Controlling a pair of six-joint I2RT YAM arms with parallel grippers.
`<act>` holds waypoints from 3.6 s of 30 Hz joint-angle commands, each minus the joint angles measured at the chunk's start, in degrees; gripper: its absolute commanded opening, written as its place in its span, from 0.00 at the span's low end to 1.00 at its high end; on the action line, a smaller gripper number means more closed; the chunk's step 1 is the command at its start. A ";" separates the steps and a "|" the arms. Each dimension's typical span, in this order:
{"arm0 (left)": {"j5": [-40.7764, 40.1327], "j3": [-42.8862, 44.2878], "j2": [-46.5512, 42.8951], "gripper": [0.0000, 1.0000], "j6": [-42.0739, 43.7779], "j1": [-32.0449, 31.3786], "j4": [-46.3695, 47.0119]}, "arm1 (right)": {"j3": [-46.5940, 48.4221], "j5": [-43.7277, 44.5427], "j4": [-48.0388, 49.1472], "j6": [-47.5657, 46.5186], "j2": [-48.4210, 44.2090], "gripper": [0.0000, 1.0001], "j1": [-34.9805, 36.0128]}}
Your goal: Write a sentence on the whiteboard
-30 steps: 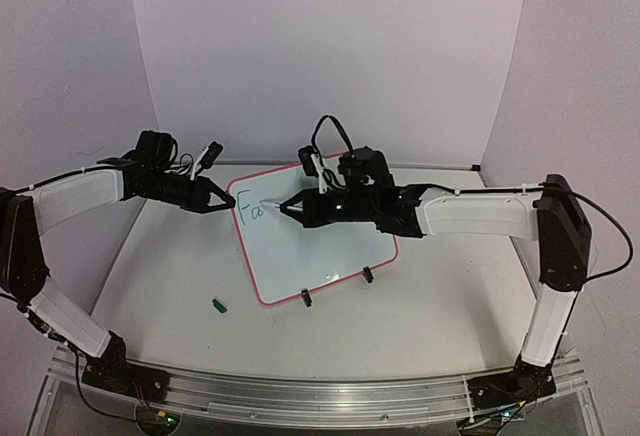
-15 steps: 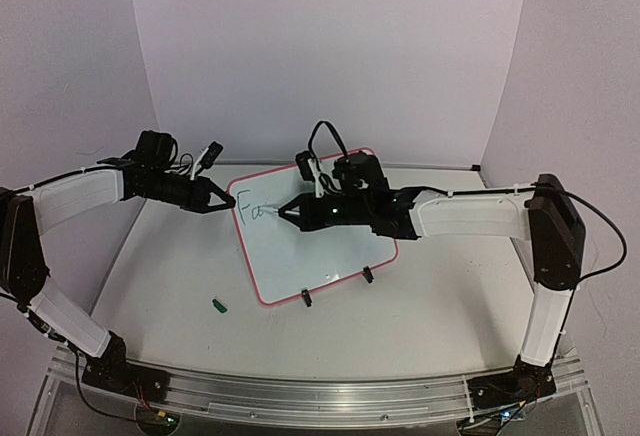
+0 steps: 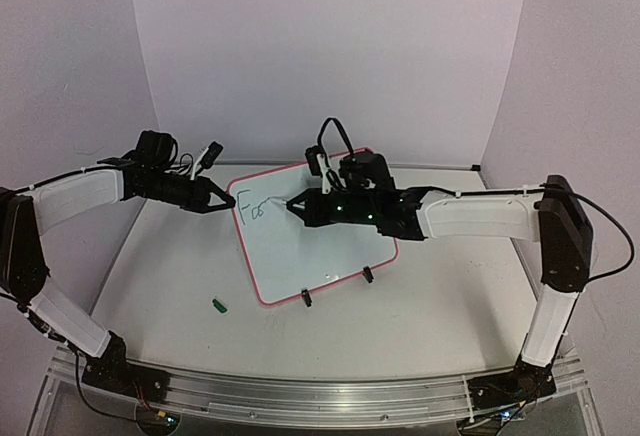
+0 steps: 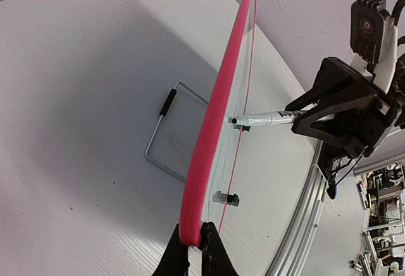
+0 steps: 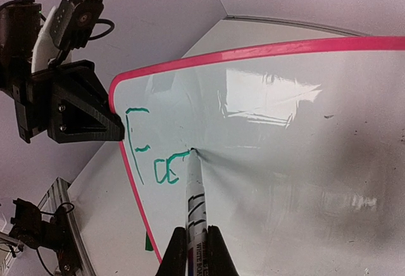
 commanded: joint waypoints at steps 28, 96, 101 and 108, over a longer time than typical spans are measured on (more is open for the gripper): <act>-2.89 0.74 1.97 0.00 4.52 -2.45 -3.90 | 6.59 -2.09 0.36 -1.88 2.25 0.00 -0.25; -3.32 1.06 1.95 0.00 4.78 -2.79 -4.20 | 5.61 -0.41 -0.89 -3.22 -0.43 0.00 -1.45; -3.26 1.00 1.98 0.00 4.83 -2.90 -4.24 | 5.26 -0.74 -1.18 -2.74 0.37 0.00 -1.73; -3.23 1.05 2.10 0.00 4.80 -2.95 -4.26 | 4.77 -0.97 -1.46 -2.39 0.68 0.00 -1.88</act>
